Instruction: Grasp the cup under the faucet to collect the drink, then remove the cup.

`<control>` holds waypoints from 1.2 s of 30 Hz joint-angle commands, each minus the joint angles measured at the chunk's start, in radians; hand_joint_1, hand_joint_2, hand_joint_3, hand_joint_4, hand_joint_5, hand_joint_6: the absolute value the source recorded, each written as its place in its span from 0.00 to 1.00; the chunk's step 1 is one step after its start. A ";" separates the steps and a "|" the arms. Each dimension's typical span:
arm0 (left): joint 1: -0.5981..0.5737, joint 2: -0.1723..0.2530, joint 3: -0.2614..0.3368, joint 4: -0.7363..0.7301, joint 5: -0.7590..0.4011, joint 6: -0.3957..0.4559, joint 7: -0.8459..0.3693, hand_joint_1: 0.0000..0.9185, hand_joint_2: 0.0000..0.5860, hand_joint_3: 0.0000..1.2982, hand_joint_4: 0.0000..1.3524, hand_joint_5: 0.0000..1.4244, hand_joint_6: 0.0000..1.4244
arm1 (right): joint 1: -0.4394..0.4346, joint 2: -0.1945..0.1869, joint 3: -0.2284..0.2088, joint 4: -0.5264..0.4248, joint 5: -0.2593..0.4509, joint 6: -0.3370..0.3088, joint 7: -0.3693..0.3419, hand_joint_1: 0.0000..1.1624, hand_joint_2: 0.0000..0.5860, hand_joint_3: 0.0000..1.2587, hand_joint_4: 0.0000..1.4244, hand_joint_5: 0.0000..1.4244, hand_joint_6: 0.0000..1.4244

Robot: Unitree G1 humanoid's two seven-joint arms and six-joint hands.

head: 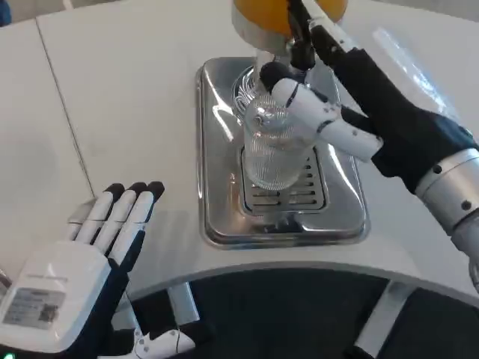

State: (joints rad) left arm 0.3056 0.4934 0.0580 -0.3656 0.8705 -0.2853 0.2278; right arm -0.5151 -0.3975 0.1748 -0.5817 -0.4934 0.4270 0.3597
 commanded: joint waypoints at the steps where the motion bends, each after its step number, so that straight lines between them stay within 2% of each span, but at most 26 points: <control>1: 0.001 -0.006 -0.014 0.012 0.002 -0.010 0.007 0.00 0.11 0.00 0.00 0.00 0.05 | -0.028 -0.056 0.064 -0.037 -0.083 -0.054 0.055 0.00 0.69 0.04 0.00 0.02 0.05; 3: -0.001 -0.007 -0.018 0.013 0.003 -0.010 0.006 0.00 0.11 0.00 0.00 0.00 0.05 | -0.052 -0.087 0.097 -0.041 -0.148 -0.083 0.076 0.00 0.71 0.05 0.00 0.03 0.06; 6: -0.005 -0.012 -0.023 0.014 0.004 -0.006 0.007 0.00 0.11 0.00 0.00 0.00 0.05 | -0.074 -0.112 0.123 -0.035 -0.223 -0.117 0.105 0.00 0.76 0.07 0.01 0.04 0.06; 9: -0.015 -0.020 -0.027 0.017 0.005 0.002 0.009 0.00 0.11 0.00 0.00 0.00 0.05 | -0.076 -0.120 0.125 -0.029 -0.273 -0.139 0.117 0.00 0.77 0.07 0.01 0.04 0.06; 15: -0.091 -0.050 -0.031 0.040 0.001 0.039 0.007 0.00 0.09 0.00 0.00 0.00 0.05 | -0.075 -0.110 0.101 -0.010 -0.305 -0.142 0.121 0.00 0.81 0.08 0.01 0.04 0.07; 21: -0.168 -0.076 -0.046 0.088 -0.005 0.072 0.009 0.02 0.07 0.00 0.00 0.01 0.06 | -0.079 -0.093 0.104 -0.016 -0.336 -0.137 0.142 0.00 0.82 0.08 0.01 0.04 0.06; 29: -0.259 -0.107 -0.089 0.157 -0.001 0.099 0.018 0.03 0.07 0.00 0.00 0.01 0.06 | -0.080 -0.059 0.106 -0.029 -0.376 -0.135 0.182 0.00 0.83 0.08 0.01 0.04 0.06; 36: -0.309 -0.121 -0.131 0.187 0.008 0.113 0.024 0.06 0.08 0.00 0.00 0.02 0.07 | -0.081 -0.049 0.092 -0.026 -0.379 -0.145 0.204 0.00 0.84 0.08 0.01 0.04 0.06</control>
State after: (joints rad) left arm 0.0080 0.3775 -0.0548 -0.1995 0.8734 -0.1824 0.2399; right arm -0.5885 -0.4455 0.2612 -0.5964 -0.8806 0.3131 0.5356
